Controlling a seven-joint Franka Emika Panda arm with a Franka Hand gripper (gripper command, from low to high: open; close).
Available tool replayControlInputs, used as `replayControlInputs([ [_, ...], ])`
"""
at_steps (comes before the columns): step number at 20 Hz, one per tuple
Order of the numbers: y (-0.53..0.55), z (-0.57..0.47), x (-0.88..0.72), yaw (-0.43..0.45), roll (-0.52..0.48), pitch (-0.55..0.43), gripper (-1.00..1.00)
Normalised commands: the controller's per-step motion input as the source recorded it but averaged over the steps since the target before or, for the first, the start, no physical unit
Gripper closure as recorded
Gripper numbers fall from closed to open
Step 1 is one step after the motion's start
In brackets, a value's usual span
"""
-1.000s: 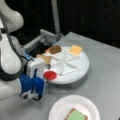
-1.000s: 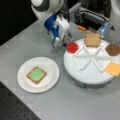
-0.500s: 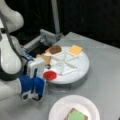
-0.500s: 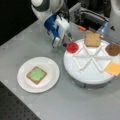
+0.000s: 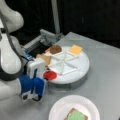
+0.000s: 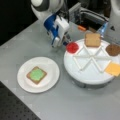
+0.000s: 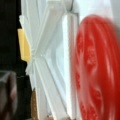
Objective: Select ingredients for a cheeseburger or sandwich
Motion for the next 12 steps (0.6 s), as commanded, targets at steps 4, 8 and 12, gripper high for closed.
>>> replayControlInputs([
  [4,-0.08,-0.07,0.21,0.024,0.102,-0.103,1.0],
  [8,-0.08,-0.06,0.22,0.023,0.09,-0.098,1.0],
  [12,-0.05,-0.03,0.22,0.038,0.104,-0.083,1.0],
])
